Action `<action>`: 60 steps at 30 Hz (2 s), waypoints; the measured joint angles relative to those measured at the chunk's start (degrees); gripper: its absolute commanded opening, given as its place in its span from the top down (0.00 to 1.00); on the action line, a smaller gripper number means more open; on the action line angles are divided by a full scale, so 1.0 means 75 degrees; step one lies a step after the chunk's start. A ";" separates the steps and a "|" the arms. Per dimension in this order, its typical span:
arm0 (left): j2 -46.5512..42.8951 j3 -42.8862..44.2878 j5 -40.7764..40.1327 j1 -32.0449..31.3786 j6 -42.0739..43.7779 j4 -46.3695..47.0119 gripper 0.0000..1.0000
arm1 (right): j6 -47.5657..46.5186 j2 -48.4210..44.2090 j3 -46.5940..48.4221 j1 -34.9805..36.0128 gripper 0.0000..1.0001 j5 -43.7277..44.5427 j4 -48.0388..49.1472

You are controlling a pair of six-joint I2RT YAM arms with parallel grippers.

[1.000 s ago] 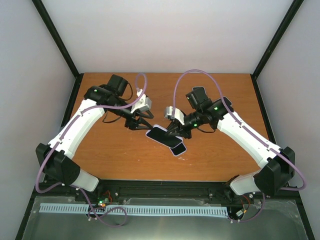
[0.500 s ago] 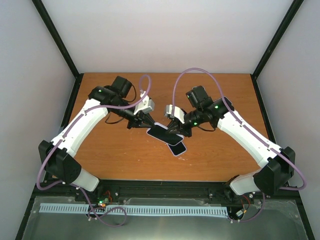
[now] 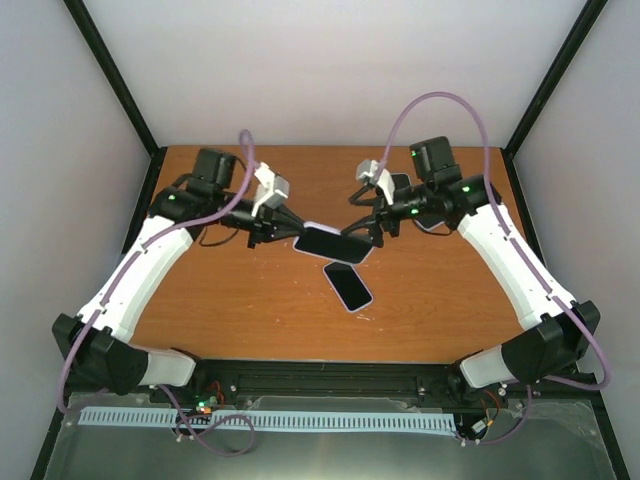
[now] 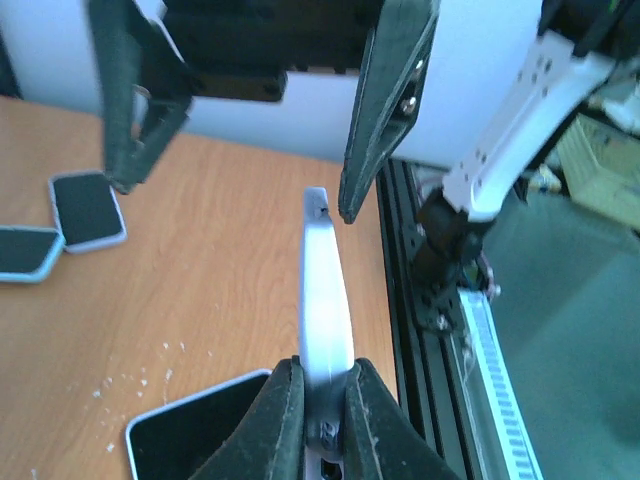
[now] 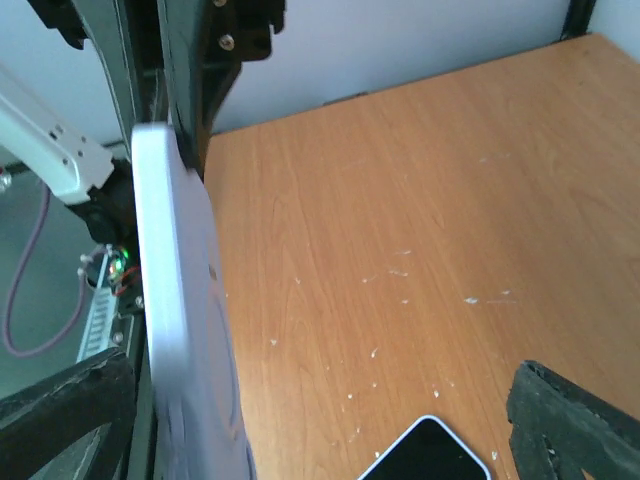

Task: Take the phone out of the phone case
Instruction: Pick up the phone at the center of the board, then remove the phone case from the phone.

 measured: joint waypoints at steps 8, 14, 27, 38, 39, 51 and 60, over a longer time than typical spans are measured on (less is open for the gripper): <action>-0.0571 -0.0286 0.1256 0.1035 -0.2888 0.2841 0.99 | 0.1271 -0.0114 -0.0020 -0.1087 0.00 -0.1306 0.0816; -0.1084 -0.1338 0.1708 0.1134 -0.5610 0.5916 0.99 | 0.2757 -0.0697 -0.0501 -0.1110 0.17 -0.1990 0.2279; -0.1303 -0.2049 0.1547 0.1157 -0.8466 0.9095 0.99 | 0.5540 -0.0761 -0.1003 -0.1105 0.78 -0.3025 0.4846; -0.1320 -0.2113 0.1396 0.1174 -0.7857 0.8160 0.27 | 0.4771 -0.0898 -0.1032 -0.1099 0.97 -0.3083 0.4229; -0.1314 -0.1958 0.1408 0.1174 -0.7443 0.7630 0.23 | 0.4570 -0.0892 -0.1026 -0.1107 0.97 -0.3008 0.3987; -0.0254 0.0513 0.1259 0.1174 -0.1513 0.1139 0.04 | 0.0560 -0.0784 -0.0172 -0.1081 0.97 -0.1868 -0.0082; 0.0632 0.1265 0.0417 0.1023 0.1075 -0.1454 0.14 | -0.1510 -0.0659 -0.0070 -0.0376 0.97 -0.0825 -0.1985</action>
